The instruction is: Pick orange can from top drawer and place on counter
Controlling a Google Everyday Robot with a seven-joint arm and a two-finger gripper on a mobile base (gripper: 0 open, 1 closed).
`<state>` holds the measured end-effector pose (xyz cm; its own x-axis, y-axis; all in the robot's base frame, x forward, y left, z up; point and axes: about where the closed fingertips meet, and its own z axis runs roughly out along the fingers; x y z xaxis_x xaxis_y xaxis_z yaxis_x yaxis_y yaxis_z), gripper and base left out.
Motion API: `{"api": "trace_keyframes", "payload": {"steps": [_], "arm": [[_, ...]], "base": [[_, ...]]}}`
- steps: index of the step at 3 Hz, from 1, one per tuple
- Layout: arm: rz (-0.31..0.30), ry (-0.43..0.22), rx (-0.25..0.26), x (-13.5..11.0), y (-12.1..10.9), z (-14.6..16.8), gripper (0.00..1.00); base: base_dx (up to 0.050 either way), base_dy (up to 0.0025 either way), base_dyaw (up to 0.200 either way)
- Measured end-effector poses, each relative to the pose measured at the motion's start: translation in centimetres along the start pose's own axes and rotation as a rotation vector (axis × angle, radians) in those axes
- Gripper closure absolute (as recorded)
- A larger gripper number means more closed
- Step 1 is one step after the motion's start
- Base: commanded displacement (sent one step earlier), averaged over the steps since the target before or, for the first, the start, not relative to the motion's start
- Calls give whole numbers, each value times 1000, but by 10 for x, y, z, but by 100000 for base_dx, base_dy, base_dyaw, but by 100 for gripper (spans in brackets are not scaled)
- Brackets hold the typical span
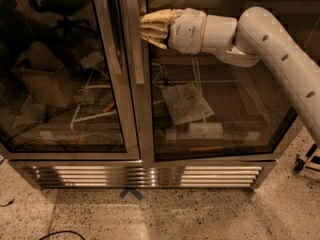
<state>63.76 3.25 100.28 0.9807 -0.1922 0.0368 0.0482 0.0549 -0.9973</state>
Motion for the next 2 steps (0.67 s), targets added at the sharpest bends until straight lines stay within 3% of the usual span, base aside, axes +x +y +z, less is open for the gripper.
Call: {"api": "trace_keyframes", "payload": {"steps": [1, 2], "arm": [[0, 0, 0, 0, 0, 0, 100], [0, 0, 0, 0, 0, 0, 100]], "base": [[-4950, 0, -2], [0, 0, 0]]}}
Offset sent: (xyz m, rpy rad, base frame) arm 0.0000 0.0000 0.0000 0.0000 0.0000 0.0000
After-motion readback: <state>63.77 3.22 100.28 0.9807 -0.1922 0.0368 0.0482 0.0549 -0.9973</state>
